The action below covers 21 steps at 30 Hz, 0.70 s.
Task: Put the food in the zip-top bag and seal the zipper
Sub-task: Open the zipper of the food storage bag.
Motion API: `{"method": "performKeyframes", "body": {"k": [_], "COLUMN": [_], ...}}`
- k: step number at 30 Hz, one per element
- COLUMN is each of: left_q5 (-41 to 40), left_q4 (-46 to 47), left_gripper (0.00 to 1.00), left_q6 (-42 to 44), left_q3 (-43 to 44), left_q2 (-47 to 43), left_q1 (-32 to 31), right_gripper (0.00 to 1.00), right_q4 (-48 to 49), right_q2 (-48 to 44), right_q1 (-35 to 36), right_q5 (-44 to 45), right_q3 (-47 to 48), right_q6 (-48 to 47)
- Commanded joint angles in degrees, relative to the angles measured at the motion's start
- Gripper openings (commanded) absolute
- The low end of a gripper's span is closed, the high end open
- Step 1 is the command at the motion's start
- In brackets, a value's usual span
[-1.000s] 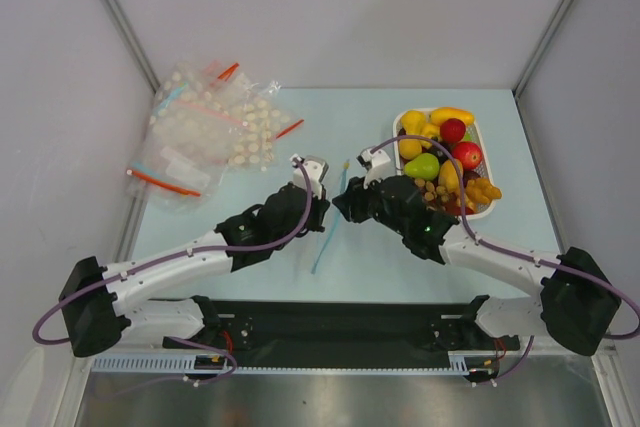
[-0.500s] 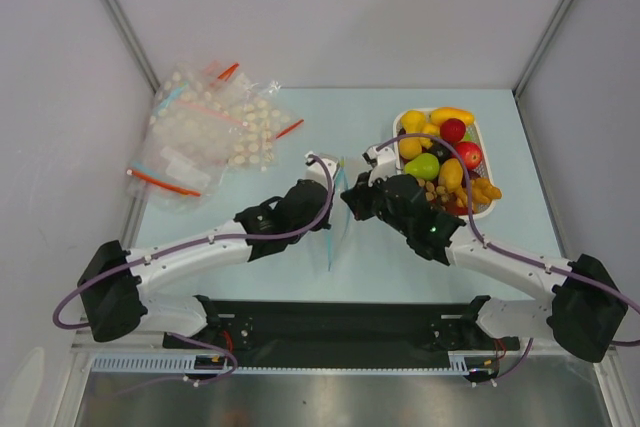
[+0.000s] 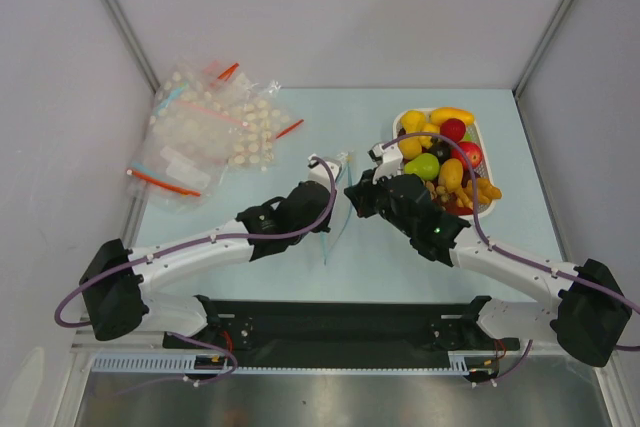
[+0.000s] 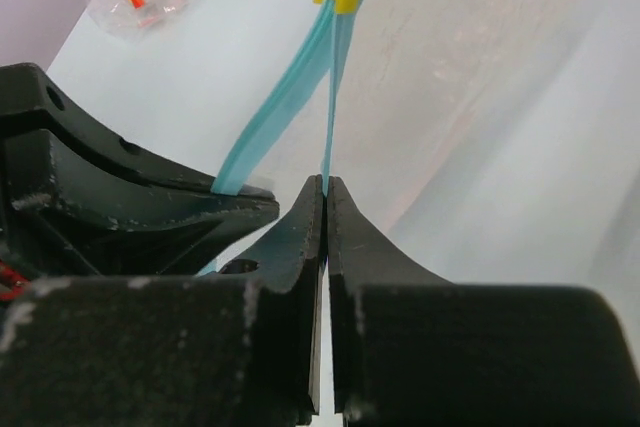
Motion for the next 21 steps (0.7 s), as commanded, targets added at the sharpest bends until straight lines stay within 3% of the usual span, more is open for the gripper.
{"method": "performKeyframes", "body": {"k": [1,3,5,9,10,13,16,21], "left_q5": [-6.8,-15.3,-20.5,-24.6,-24.6,-24.4,-26.0,-23.0], "left_q4": [-1.8,-6.7,-11.0,-20.4,-21.4,-22.4,-21.4,-12.8], "left_gripper": [0.0,0.0,0.0,0.0,0.0,0.0,0.0,0.01], "left_q6": [0.9,1.0,0.4,-0.8,-1.0,-0.8,-0.1,1.2], "left_q3": [3.5,5.2,9.9,17.7,18.6,22.0,23.4,16.1], "left_q2": [-2.2,-2.5,-1.5,2.3,2.9,5.3,6.8,7.7], "left_q1": [-0.2,-0.2,-0.1,-0.5,-0.6,-1.0,-1.0,-0.8], "right_gripper": [0.0,0.09,0.12,0.24,0.32,0.45,0.51,0.65], "right_q4": [0.9,-0.4,-1.6,-2.3,-2.6,-4.0,-4.8,-5.6], "right_q2": [-0.9,-0.2,1.4,4.4,4.9,7.0,8.4,10.8], "right_q1": [0.2,0.2,-0.1,-2.5,-3.0,-5.4,-6.9,-7.2], "right_q5": [3.7,5.8,7.5,5.9,4.7,3.9,3.4,3.4], "right_q3": [0.4,0.9,1.8,2.6,2.7,3.4,3.7,5.1], "right_q6": [0.0,0.7,1.3,3.5,4.6,6.4,7.1,6.4]}}
